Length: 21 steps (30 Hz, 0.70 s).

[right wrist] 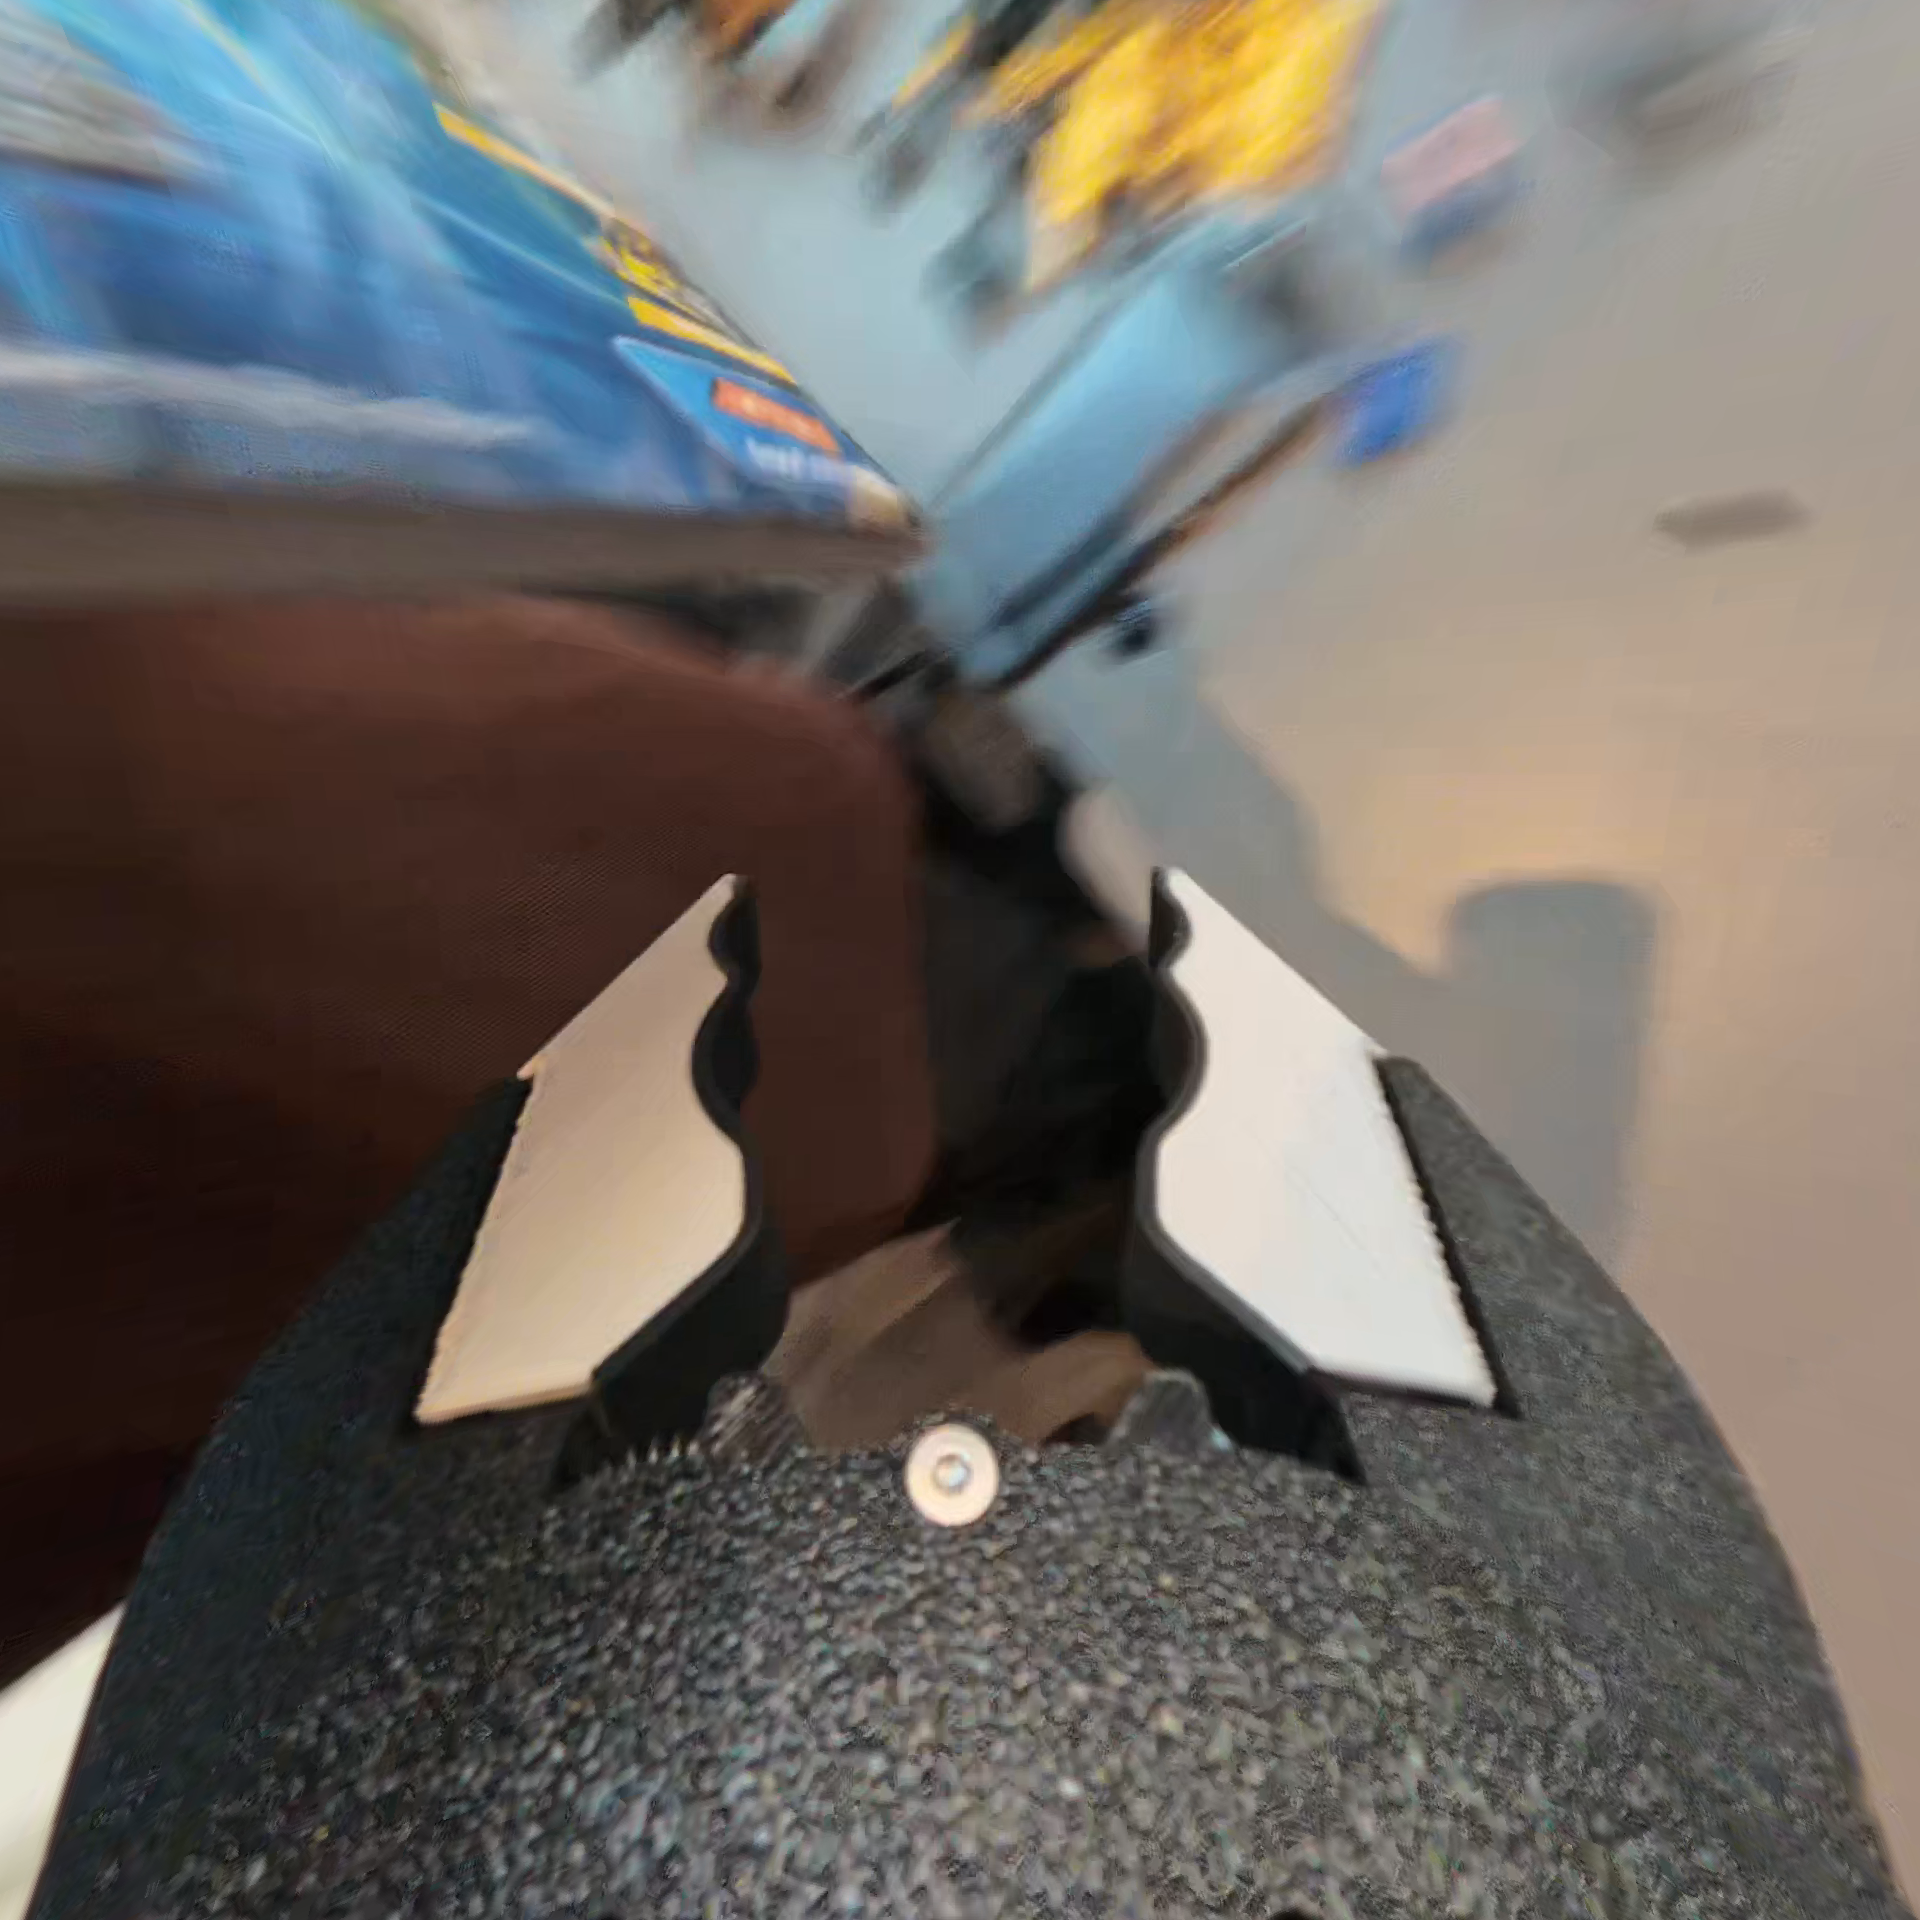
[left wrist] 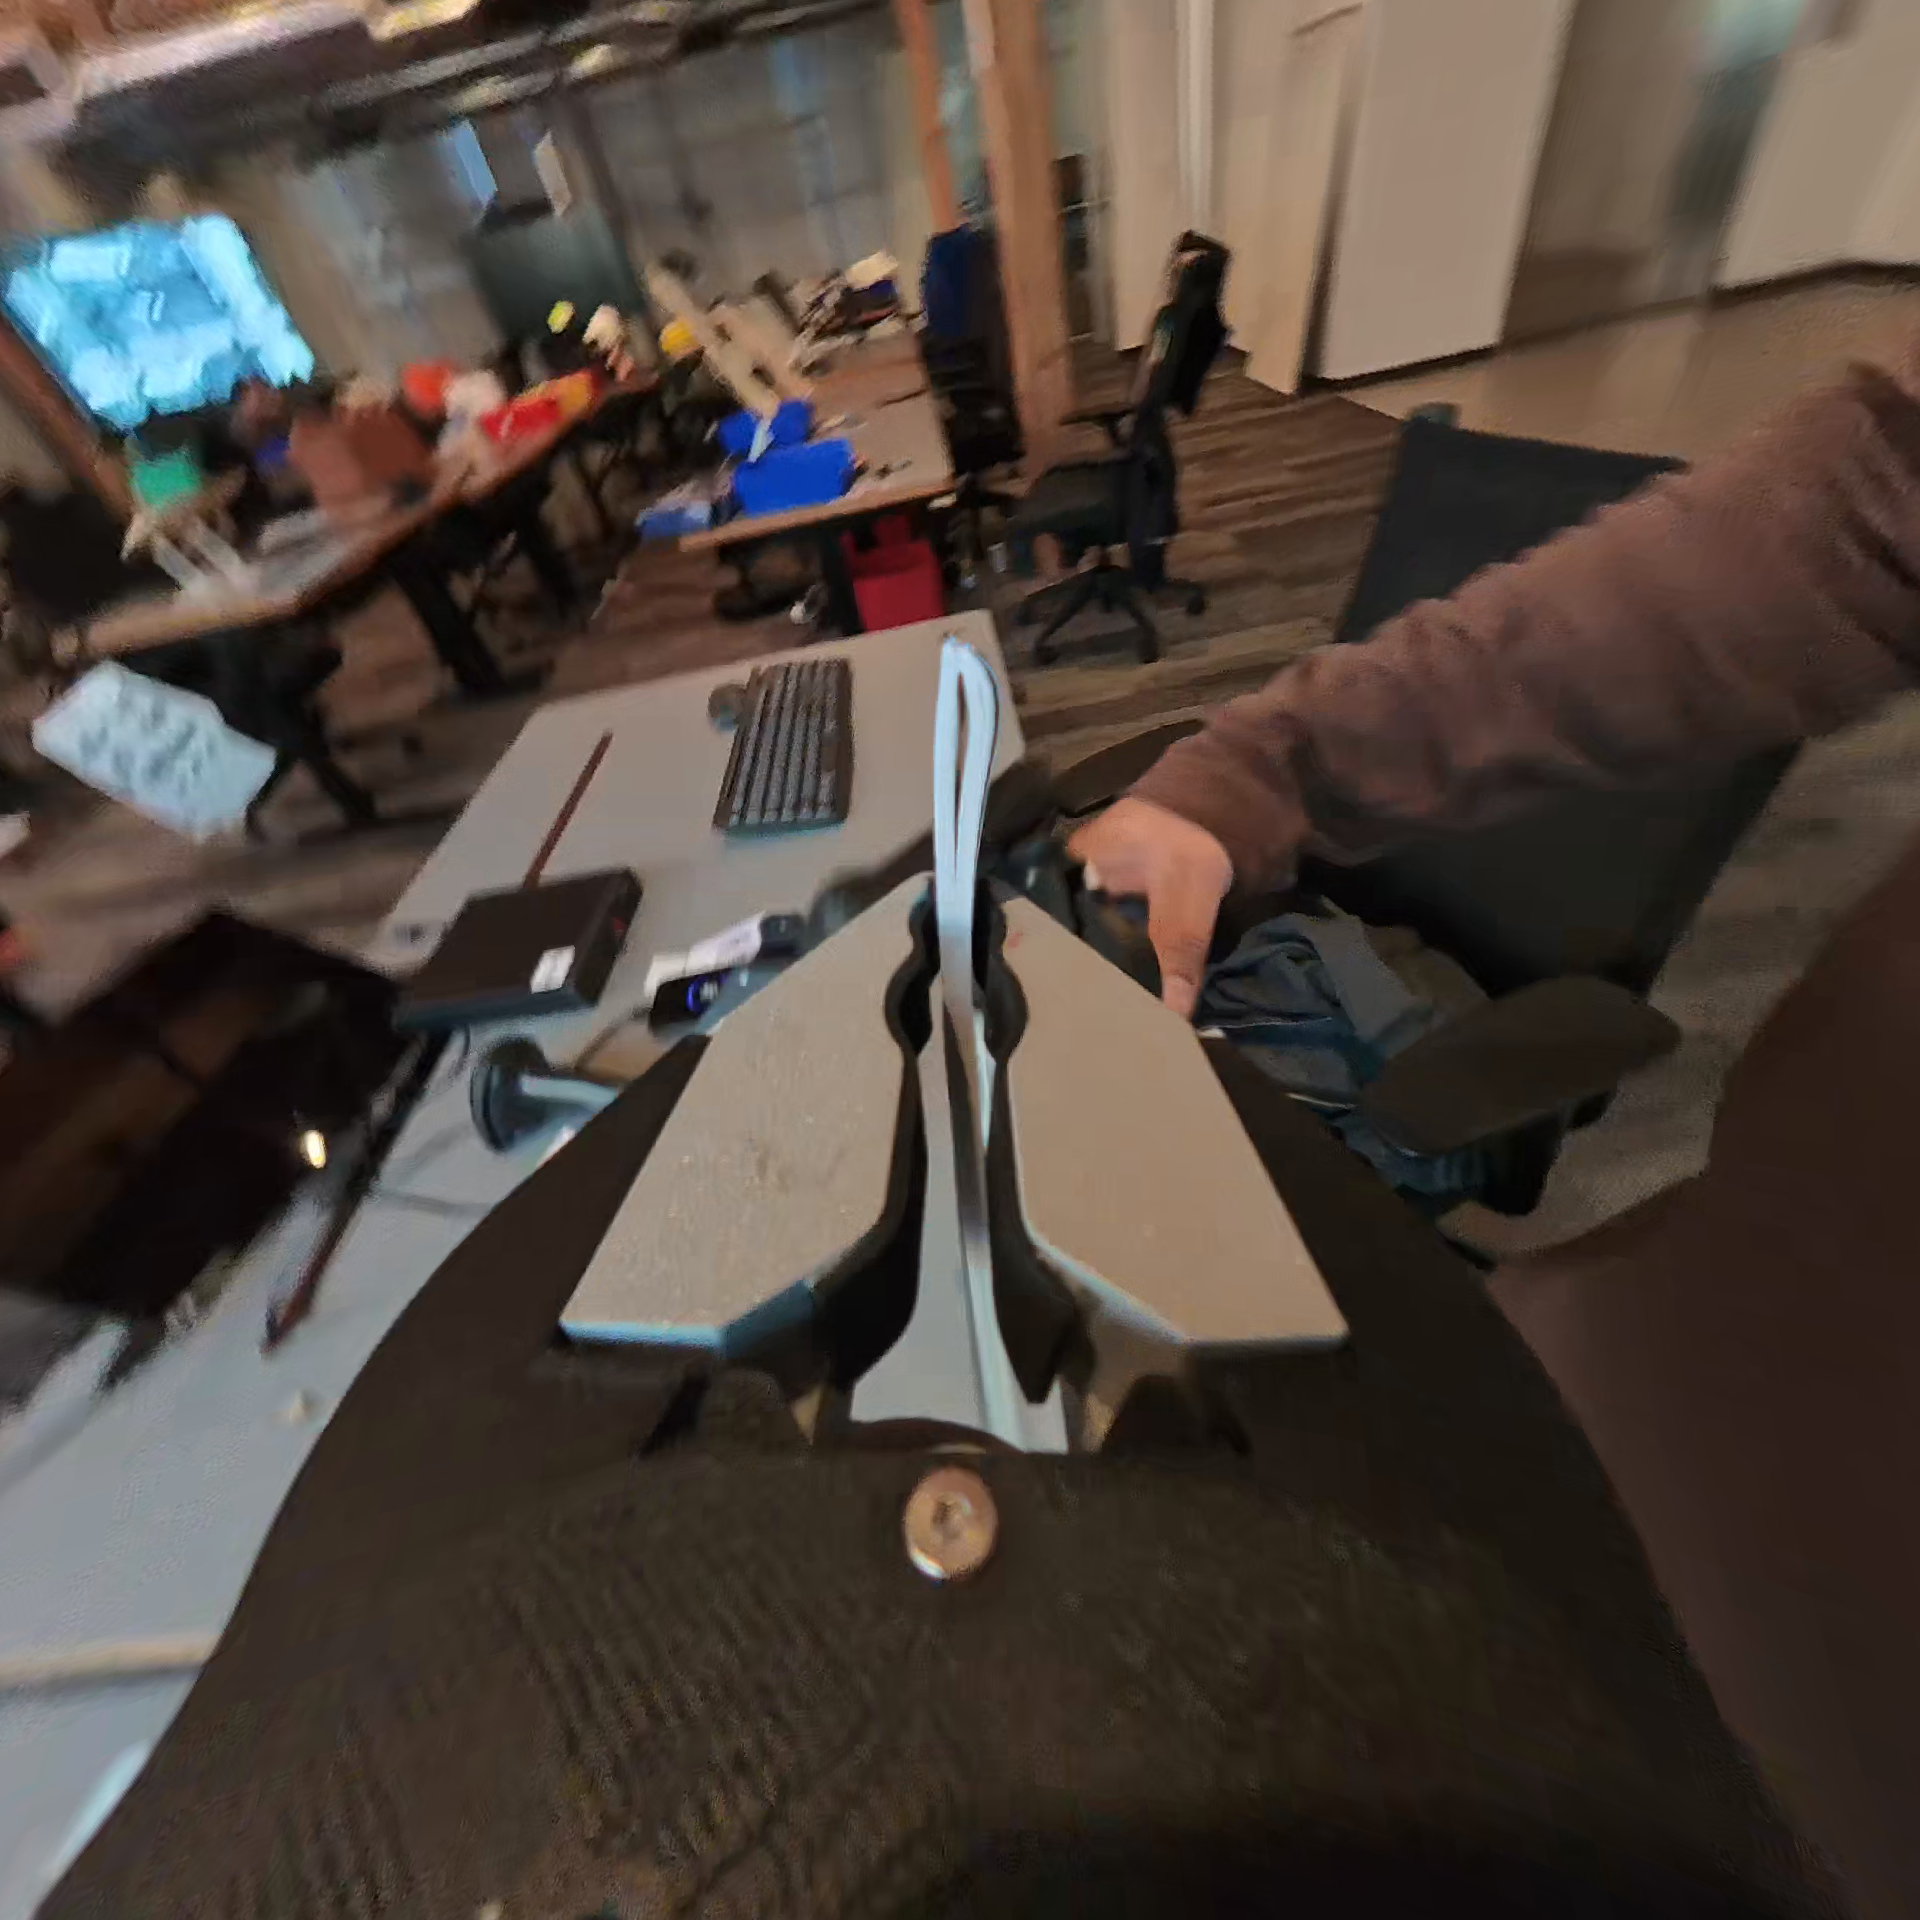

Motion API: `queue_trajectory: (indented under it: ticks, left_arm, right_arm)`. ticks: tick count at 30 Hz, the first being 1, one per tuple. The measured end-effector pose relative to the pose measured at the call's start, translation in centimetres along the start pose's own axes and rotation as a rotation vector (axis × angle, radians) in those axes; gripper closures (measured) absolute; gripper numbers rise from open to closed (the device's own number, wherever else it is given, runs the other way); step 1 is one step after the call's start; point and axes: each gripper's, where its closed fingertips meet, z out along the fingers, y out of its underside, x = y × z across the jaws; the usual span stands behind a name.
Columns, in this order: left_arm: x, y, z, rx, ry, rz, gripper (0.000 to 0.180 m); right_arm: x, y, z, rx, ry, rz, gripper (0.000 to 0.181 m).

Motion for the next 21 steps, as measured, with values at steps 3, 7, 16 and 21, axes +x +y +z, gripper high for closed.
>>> queue_trajectory:
  ticks: [3,7,16,21]
  left_arm:
    - [-2.6,3.0,0.5,-0.080,-0.085,-0.204,0.176]
    - [-4.9,4.6,1.1,-0.089,-0.031,-0.491,0.177]
    - [-5.7,3.0,2.5,-0.115,0.124,-0.628,0.177]
    - [-5.2,2.8,2.9,-0.145,0.184,-0.631,0.177]
  right_arm:
    - [5.8,-5.5,-8.9,0.371,0.624,-0.125,0.105]
    - [3.1,-9.3,-17.6,0.435,1.255,-0.487,0.101]
    - [5.6,-7.6,-12.6,0.085,1.253,-0.593,0.087]
    - [6.6,-7.6,-11.3,0.077,1.248,-0.568,0.078]
